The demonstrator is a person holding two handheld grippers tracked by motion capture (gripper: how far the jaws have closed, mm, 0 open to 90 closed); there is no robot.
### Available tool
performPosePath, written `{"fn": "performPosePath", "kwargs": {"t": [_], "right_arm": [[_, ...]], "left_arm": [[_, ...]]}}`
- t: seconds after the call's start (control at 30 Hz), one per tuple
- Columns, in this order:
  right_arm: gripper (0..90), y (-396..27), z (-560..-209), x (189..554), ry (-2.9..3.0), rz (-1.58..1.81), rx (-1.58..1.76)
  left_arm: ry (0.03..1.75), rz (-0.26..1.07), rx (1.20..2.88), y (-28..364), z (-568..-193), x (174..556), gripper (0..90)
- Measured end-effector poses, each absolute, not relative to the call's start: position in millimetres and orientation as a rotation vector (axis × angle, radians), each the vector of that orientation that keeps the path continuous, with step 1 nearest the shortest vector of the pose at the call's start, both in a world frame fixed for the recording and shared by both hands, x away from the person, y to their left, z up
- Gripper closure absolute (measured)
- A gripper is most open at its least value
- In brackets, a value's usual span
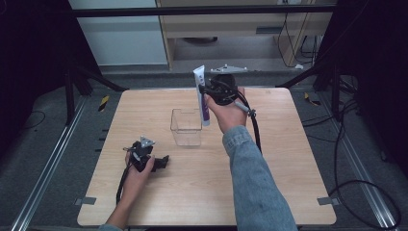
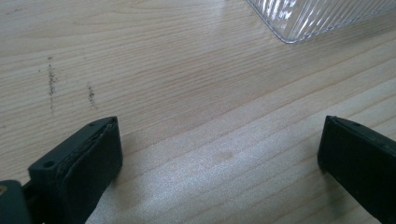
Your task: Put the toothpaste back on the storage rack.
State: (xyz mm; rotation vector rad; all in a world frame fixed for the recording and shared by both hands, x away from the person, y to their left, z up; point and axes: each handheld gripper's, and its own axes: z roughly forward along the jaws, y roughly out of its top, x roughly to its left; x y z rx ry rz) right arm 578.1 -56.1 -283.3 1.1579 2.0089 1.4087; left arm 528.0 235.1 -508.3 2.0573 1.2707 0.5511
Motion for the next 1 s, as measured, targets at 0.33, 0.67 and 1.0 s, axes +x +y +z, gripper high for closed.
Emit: {"fn": "performPosePath", "kwargs": {"t": [0.33, 0.67, 1.0], "right_arm": [[80.5, -46.3, -282.5, 589.4, 1.983, 1.418, 1.133], [80.5, -36.8, -286.1, 592.5, 1.967, 1.424, 1.117], [80.5, -27.6, -291.7, 593.2, 1.954, 1.422, 1.087]], "left_arm": [[1.269, 0.551, 2.059, 235.2, -508.2, 528.0, 0.0], [1.269, 0.551, 2.059, 235.2, -508.3, 528.0, 0.0], [1.268, 0.551, 2.063, 235.4, -508.1, 528.0, 0.0]]}}
